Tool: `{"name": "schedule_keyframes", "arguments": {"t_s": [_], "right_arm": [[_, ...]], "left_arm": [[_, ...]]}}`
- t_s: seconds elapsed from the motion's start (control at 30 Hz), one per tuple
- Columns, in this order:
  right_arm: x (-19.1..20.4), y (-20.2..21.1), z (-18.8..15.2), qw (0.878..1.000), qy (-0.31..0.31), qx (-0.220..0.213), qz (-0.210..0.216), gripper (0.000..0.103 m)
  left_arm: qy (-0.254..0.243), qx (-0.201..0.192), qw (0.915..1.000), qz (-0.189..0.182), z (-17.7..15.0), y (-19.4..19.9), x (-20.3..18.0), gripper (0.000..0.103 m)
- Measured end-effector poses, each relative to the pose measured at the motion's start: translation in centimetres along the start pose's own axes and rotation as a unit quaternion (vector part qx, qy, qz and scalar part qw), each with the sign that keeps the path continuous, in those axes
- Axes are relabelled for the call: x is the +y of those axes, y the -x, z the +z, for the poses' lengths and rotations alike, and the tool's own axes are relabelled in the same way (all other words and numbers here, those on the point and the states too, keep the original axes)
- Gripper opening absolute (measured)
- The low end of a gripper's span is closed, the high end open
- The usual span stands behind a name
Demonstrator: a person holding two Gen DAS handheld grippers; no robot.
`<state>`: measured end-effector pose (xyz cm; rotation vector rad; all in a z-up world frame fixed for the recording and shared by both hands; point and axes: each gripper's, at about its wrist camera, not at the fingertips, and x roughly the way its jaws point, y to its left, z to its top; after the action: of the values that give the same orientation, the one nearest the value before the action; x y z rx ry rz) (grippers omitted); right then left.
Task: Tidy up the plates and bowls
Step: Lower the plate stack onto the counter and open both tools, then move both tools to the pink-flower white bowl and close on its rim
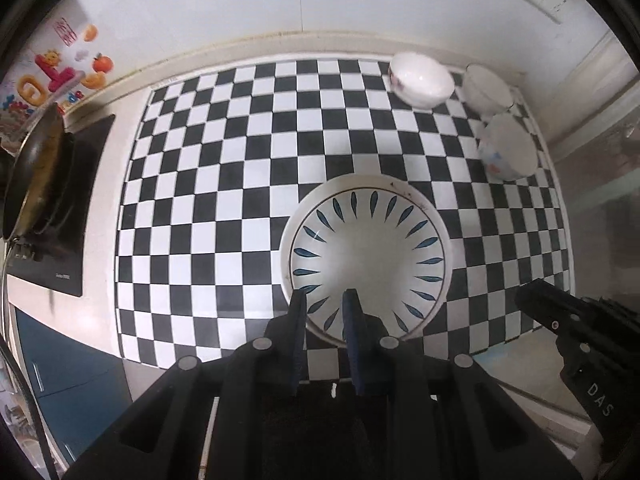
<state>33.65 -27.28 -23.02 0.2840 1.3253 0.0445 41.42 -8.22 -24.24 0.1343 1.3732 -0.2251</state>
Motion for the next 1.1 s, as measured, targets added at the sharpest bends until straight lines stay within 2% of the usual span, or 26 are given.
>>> {"name": "schedule_keyframes", "arguments": {"t_s": [0.3,0.47,0.53,0.6,0.67,0.73,0.8,0.93,1.03,1.1], "right_arm": [[2.8,3.8,-2.6,1.0,-0.017,-0.02,-0.01,0.012],[3.9,4.7,-3.3,0.999,-0.024,-0.025,-0.011,0.012],[4.0,4.7,-3.3,0.999,-0.034,-0.025,0.002,0.012],[3.7,4.5,-3.0,0.999,-0.043,-0.024,0.014,0.013],[3.0,4.2,-2.7,0.998,-0.056,-0.022,0.023,0.024],[2.1,4.1,-2.2,0.997,-0.062,-0.025,0.031,0.062],[0.6,4.0,-1.2,0.995,-0.074,-0.037,0.047,0.077],[-3.4,3.3,2.3,0.993,-0.095,-0.046,0.058,0.077],[-7.5,1.9,6.4,0.991,-0.114,-0.044,0.063,0.077],[-10.4,0.3,10.0,0.99,-0.119,-0.035,0.062,0.077]], "left_arm": [[-0.022,-0.036,0.9991,-0.008,-1.8,4.2,1.2,0.017],[-0.025,-0.039,0.9988,-0.018,-2.3,4.7,2.1,0.017],[-0.023,-0.038,0.9988,-0.023,-2.2,4.8,2.3,0.025],[-0.018,-0.04,0.9985,-0.033,-1.8,4.7,2.3,0.028],[-0.015,-0.042,0.9984,-0.034,-1.1,4.4,2.0,0.028],[-0.007,-0.047,0.9983,-0.034,0.1,4.0,1.7,0.028],[0.002,-0.047,0.9981,-0.039,1.8,3.2,1.1,0.029],[0.025,-0.041,0.9975,-0.052,6.4,0.9,-0.4,0.029],[0.038,-0.036,0.9973,-0.051,10.5,-1.3,-2.0,0.029],[0.05,-0.018,0.9967,-0.062,14.2,-3.8,-3.3,0.029]]}}
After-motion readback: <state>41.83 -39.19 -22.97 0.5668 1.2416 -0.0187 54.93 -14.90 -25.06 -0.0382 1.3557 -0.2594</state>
